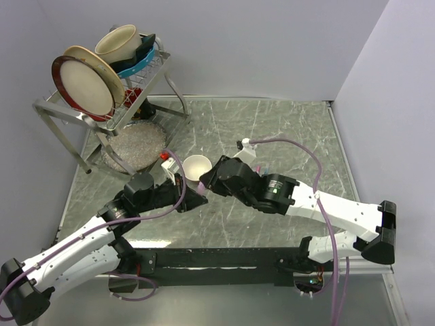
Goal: Insert the pens into the pen caps
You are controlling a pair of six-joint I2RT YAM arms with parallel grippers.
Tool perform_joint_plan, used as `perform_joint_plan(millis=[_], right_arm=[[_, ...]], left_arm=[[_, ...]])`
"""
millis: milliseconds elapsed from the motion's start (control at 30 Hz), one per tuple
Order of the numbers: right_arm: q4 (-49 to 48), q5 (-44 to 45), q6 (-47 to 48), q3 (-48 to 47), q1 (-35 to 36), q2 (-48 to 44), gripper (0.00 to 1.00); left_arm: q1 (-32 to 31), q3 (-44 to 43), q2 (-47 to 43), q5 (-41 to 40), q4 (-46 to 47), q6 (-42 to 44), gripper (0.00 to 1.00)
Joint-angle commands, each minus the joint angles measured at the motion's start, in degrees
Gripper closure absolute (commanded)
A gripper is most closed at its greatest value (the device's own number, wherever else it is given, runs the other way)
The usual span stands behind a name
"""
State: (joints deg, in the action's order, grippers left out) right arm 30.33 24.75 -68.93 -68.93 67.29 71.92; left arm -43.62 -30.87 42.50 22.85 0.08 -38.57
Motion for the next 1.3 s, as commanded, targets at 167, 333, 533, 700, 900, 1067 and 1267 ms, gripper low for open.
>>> perform_joint_plan(millis=[167,333,533,700,900,1067,1267], right_arm=[[2.9,-1.6,-6.4,-2.3,7.9,0.6,0.91],[6.9,-1.5,-7.7,-4.5,9.8,3.1,0.85],[8.1,-3.1,-7.7,-5.3,10.1,4.1,0.71],[5.1,-1.4,-6.3,-4.9,10.1,1.0,0.52],[1.1,2.7,-2.4,-2.2,10.0,-5.6,0.34],[-6.2,3.0,6.4,2.1,9.4,-11.4,0.23],[-19.5,-4.4,22.4,4.2,8.0,-17.4,0.19]], left_arm=[[0.3,-3.1,-2.1,-3.7,4.4,0.5,0.99],[0.2,-3.5,-3.6,-5.2,3.7,1.0,0.99],[0.2,-4.5,-4.0,-5.4,2.5,2.3,0.99],[0.3,-3.6,-5.7,-2.1,5.9,2.1,0.99],[0.2,-3.0,-8.8,2.5,7.3,2.1,0.99],[0.2,-2.5,-11.1,8.9,8.1,1.2,0.99],[0.3,-2.5,-13.5,13.2,8.6,-1.4,0.99]])
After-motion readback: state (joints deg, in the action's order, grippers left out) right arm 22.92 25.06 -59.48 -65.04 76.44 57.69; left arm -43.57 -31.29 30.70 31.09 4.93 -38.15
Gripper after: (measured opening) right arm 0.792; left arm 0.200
